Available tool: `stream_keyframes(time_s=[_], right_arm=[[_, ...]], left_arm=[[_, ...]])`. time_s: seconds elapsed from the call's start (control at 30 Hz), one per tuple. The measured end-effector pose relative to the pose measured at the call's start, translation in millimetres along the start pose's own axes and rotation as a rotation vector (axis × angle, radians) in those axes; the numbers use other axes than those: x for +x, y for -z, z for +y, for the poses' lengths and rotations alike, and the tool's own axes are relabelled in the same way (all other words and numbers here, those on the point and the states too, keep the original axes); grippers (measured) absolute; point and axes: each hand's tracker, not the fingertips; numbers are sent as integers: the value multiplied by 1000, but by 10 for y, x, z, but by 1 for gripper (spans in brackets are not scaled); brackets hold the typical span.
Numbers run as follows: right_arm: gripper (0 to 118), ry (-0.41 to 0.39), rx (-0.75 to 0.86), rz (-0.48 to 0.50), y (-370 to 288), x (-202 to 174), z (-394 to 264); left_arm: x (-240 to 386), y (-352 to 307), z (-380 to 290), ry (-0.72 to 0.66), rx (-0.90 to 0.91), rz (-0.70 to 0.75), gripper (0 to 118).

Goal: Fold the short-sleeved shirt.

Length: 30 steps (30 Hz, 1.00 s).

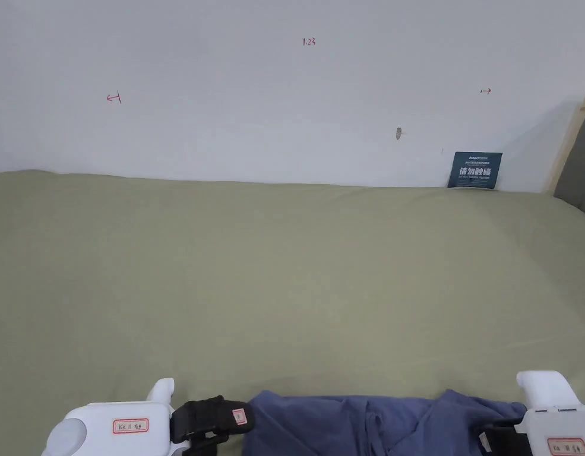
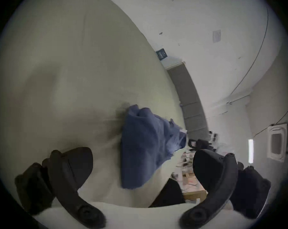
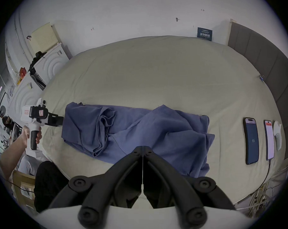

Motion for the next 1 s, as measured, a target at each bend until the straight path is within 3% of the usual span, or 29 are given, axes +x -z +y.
stream_keyframes(time_s=[0.2,0.23,0.27,0.3,0.33,0.47,0.73,1.0], right_arm=[[0,19,-4,-14,-12,56,-2],[0,20,-3,-13,-18,62,-4],[0,20,-1,-15,-23,64,-7],[0,18,2,-18,-30,65,-9],[0,17,3,-20,-34,66,-11],[0,23,10,-14,-67,69,-23],[0,16,16,-21,-105,22,27],[0,-29,22,-12,-36,-143,185]], left_arm=[[141,287,-64,-114,25,-77,117],[97,289,-29,-150,25,-96,102],[90,295,-52,-159,32,-76,74],[107,312,-82,-119,48,29,19],[132,324,-129,-56,52,134,10],[66,207,-204,-164,86,3,10],[374,-313,52,-25,86,78,10],[446,-1734,105,-52,273,380,10]])
